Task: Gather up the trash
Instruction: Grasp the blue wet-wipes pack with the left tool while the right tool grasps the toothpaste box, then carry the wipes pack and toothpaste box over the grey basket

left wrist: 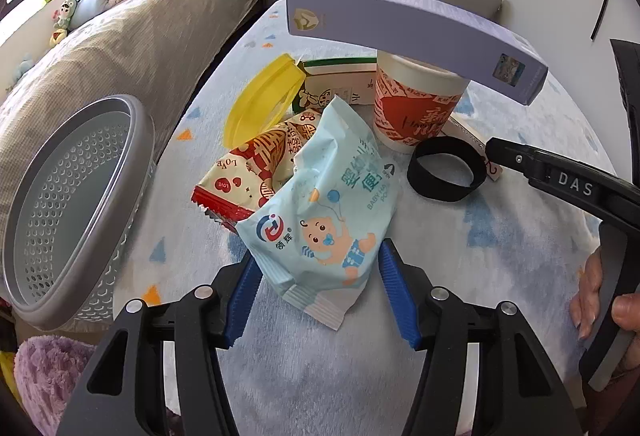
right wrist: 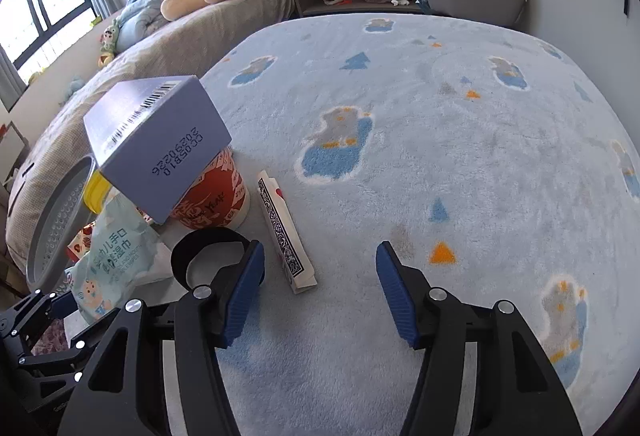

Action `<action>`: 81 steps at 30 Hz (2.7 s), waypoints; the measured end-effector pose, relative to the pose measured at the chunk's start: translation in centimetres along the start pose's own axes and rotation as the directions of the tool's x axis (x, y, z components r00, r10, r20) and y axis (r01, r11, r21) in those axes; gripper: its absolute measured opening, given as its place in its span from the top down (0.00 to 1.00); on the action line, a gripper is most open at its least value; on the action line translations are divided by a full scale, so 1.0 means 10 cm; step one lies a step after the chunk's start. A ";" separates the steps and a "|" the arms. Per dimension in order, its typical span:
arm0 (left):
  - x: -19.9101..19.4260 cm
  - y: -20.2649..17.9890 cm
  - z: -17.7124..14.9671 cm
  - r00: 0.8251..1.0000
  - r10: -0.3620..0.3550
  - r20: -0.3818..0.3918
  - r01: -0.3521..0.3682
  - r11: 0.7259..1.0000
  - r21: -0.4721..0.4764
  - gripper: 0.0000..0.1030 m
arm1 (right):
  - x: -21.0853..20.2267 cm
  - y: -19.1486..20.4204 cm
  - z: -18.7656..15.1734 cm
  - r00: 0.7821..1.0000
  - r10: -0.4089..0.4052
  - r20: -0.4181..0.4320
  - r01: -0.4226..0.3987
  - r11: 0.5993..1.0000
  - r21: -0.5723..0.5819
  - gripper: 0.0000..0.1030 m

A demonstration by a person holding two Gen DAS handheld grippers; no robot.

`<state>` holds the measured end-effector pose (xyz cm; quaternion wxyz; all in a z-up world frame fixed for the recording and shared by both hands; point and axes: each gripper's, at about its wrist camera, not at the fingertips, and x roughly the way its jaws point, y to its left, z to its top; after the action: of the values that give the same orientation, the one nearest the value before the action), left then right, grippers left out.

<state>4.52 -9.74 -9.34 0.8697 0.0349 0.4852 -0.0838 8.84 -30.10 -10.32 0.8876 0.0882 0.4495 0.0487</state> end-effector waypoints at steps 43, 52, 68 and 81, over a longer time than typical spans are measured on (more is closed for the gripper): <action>0.11 -0.06 0.13 0.999 -0.048 -0.003 0.048 0.999 0.000 0.43 | -0.42 -0.06 -0.47 0.999 0.047 0.018 -0.049 0.992 0.118 0.85; -0.04 -0.08 0.08 0.996 -0.083 0.023 0.083 0.997 0.007 0.47 | -0.67 0.01 -0.60 0.997 0.055 0.050 -0.062 0.985 0.160 0.85; -0.53 0.12 0.01 0.987 -0.111 0.113 0.111 0.994 0.000 0.47 | -0.87 0.18 -0.76 0.998 0.045 0.052 -0.055 0.979 0.195 0.85; -0.87 0.75 -0.04 0.975 -0.050 0.215 0.069 0.994 -0.085 0.47 | -0.93 0.81 -0.59 0.994 0.084 0.068 -0.090 0.991 0.097 0.85</action>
<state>1.10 -1.29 -2.32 0.9143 -0.0288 0.3937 -0.0906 -1.49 -23.03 -4.73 0.8931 0.1534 0.4184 0.0620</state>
